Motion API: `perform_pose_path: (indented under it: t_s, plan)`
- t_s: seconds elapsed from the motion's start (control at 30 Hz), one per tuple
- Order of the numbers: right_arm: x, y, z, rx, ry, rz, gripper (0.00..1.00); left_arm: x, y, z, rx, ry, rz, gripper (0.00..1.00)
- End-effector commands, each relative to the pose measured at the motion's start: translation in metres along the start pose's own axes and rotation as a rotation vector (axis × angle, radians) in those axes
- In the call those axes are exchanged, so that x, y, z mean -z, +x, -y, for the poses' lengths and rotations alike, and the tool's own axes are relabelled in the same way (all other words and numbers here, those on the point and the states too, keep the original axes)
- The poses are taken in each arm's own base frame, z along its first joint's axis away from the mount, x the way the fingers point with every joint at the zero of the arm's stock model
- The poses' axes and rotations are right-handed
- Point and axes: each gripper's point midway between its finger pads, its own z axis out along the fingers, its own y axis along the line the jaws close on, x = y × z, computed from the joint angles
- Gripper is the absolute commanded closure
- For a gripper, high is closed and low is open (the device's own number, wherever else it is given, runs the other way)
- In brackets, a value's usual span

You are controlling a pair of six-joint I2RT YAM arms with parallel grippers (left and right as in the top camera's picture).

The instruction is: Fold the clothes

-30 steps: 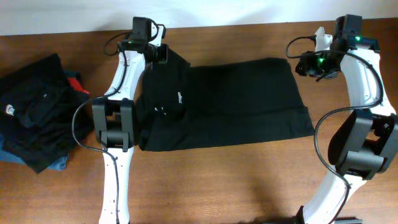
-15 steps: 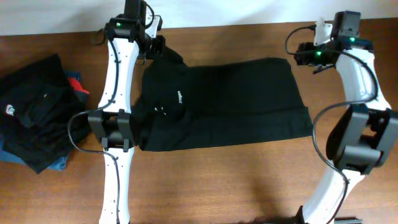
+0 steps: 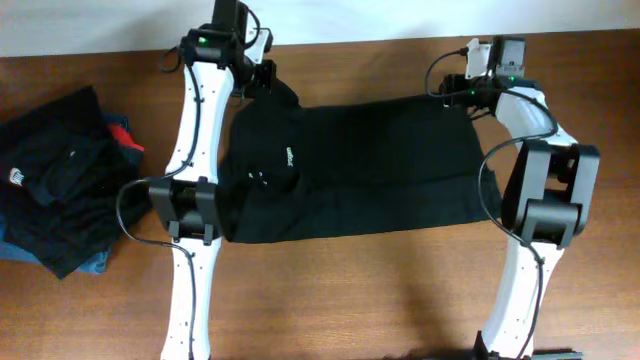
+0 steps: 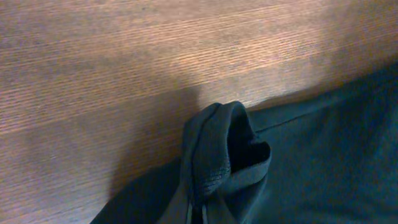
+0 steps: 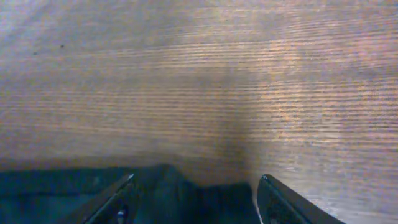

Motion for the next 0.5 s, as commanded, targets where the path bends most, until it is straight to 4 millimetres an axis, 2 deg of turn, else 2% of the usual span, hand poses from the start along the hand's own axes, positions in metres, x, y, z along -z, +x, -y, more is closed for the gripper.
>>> perform_pose_path:
  t_s: [0.0, 0.1, 0.17, 0.23, 0.27, 0.3, 0.33, 0.47]
  plan:
    - [-0.014, 0.012, -0.004, -0.023, -0.018, -0.026, 0.34, 0.005, -0.004, 0.009, -0.021, 0.009, 0.017, 0.99]
    - [-0.023, 0.022, -0.002, -0.03, -0.02, -0.049, 0.35, 0.005, -0.004, 0.009, -0.02, 0.009, 0.015, 0.99]
    - [-0.024, 0.023, -0.002, -0.03, -0.02, -0.05, 0.4, 0.005, -0.003, 0.009, -0.02, 0.009, 0.013, 0.99]
    - [-0.024, 0.021, -0.002, -0.027, -0.019, -0.039, 0.6, 0.005, -0.003, 0.009, -0.02, 0.009, 0.013, 0.99]
    - [-0.024, 0.02, -0.001, -0.03, -0.018, -0.034, 0.82, 0.005, -0.003, 0.009, -0.02, 0.009, 0.013, 0.99]
    - [-0.024, 0.018, -0.001, -0.044, -0.018, -0.03, 0.93, 0.005, -0.003, 0.009, -0.02, 0.009, 0.013, 0.99]
    - [-0.024, 0.017, -0.001, -0.05, -0.017, -0.026, 0.96, 0.005, -0.003, 0.009, -0.02, 0.008, 0.013, 0.99]
    - [-0.021, 0.018, 0.0, -0.054, -0.016, -0.034, 0.96, 0.005, -0.003, 0.008, -0.026, 0.005, 0.011, 1.0]
